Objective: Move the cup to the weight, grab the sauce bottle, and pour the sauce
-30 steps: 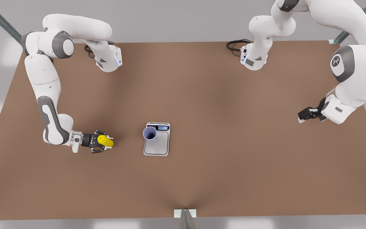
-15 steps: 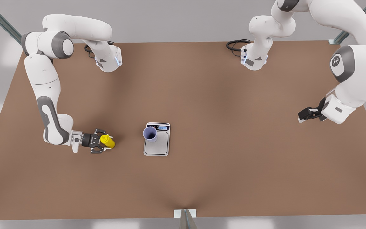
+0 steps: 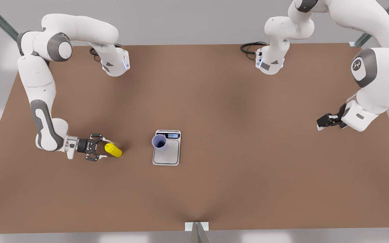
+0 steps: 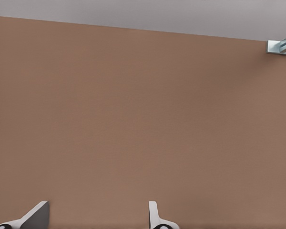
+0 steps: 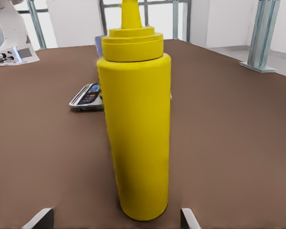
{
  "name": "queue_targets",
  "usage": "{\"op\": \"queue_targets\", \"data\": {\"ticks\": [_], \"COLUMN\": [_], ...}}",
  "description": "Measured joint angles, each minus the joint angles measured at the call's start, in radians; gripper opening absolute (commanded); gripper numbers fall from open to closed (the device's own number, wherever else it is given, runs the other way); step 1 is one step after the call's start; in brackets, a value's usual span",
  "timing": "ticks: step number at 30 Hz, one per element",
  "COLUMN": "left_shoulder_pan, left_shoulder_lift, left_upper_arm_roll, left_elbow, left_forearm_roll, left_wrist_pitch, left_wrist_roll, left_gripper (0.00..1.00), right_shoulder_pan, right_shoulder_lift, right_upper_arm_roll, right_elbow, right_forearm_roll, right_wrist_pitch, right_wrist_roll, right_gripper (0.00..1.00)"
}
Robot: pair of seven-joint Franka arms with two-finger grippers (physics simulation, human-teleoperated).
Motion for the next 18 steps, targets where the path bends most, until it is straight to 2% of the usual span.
{"op": "queue_targets", "data": {"ticks": [3,6,9,10,11,12,13,15,18], "left_shoulder_pan": [0.000,0.000,0.000,0.000,0.000,0.001,0.000,0.000,-0.001], "left_shoulder_lift": [0.001,0.002,0.005,0.005,0.005,0.005,0.005,0.016,0.009], "left_upper_arm_roll": [0.000,0.000,0.000,0.000,0.001,0.002,0.002,0.002,0.002], "left_elbow": [0.000,0.000,0.000,0.000,0.000,0.000,0.000,0.000,0.002], "left_forearm_roll": [0.000,0.000,0.000,0.001,0.001,0.001,0.001,0.001,0.001], "left_wrist_pitch": [0.000,0.001,0.002,0.002,0.002,0.002,0.002,0.002,0.000], "left_wrist_roll": [0.000,0.000,-0.002,-0.001,0.000,-0.003,-0.002,-0.003,-0.002], "left_gripper": [1.00,1.00,1.00,1.00,1.00,1.00,1.00,1.00,1.00], "right_shoulder_pan": [-0.054,-0.040,0.105,0.189,0.268,0.390,0.430,0.475,0.501], "right_shoulder_lift": [-0.031,-0.151,-0.224,-0.252,-0.288,-0.328,-0.372,-0.465,-0.548], "right_upper_arm_roll": [-0.006,-0.008,-0.006,-0.051,-0.116,-0.245,-0.274,-0.276,-0.276], "right_elbow": [0.086,0.200,0.375,0.403,0.402,0.397,0.390,0.367,0.340], "right_forearm_roll": [-0.148,-0.464,-0.746,-0.823,-0.835,-0.834,-0.833,-0.842,-0.856], "right_wrist_pitch": [-0.034,-0.076,-0.089,-0.129,-0.132,-0.133,-0.150,-0.183,-0.181], "right_wrist_roll": [0.134,0.754,1.370,1.594,1.751,1.867,2.011,2.255,2.353], "right_gripper": [1.00,1.00,1.00,1.00,1.00,1.00,1.00,1.00,1.00]}}
